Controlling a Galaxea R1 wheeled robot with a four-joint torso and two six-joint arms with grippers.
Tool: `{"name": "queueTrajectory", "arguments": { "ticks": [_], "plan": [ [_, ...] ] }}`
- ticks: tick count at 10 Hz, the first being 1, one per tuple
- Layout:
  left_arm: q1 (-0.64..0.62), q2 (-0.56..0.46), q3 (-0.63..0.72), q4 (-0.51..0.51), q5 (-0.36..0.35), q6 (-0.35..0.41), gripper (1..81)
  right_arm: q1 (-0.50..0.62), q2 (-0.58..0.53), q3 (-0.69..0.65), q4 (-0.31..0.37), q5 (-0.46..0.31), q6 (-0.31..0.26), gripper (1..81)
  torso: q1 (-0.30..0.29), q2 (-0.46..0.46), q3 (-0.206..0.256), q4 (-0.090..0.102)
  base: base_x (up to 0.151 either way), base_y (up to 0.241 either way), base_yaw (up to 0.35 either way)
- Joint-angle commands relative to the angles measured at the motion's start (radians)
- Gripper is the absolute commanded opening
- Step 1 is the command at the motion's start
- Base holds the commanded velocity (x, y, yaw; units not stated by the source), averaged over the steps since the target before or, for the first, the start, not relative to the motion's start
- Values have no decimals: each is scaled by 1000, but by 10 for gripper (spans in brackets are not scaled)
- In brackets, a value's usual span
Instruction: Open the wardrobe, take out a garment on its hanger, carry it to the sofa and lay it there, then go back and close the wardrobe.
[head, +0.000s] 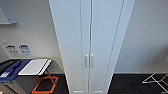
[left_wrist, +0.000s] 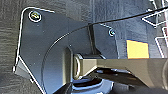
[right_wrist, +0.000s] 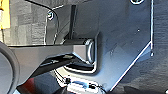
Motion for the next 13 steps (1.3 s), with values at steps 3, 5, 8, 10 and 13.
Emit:
{"name": "queueTrajectory", "arguments": {
  "ticks": [3, 5, 8, 10, 13],
  "plan": [
    [-10, -14, 13, 15, 36, 5, 811, 11, -20, 21, -12, -43, -4, 811, 0, 0, 0, 0, 119, 0, 0],
    [-10, -14, 13, 15, 36, 5, 811, 8, -20, 24, -12, -43, -3, 811, 0, 0, 0, 0, 122, 0, 0],
    [-10, -13, 13, 15, 36, 5, 811, 8, -17, 19, -12, -43, -3, 811, 0, 0, 0, 0, 122, 0, 0],
    [-10, -11, 13, 15, 36, 5, 811, 13, -15, 19, -10, -43, -3, 811, 0, 0, 0, 0, 122, 0, 0],
    [-10, -10, 13, 15, 37, 7, 811, 13, -14, 19, -10, -43, -3, 811, 0, 0, 0, 0, 122, 0, 0]
  ]
}}
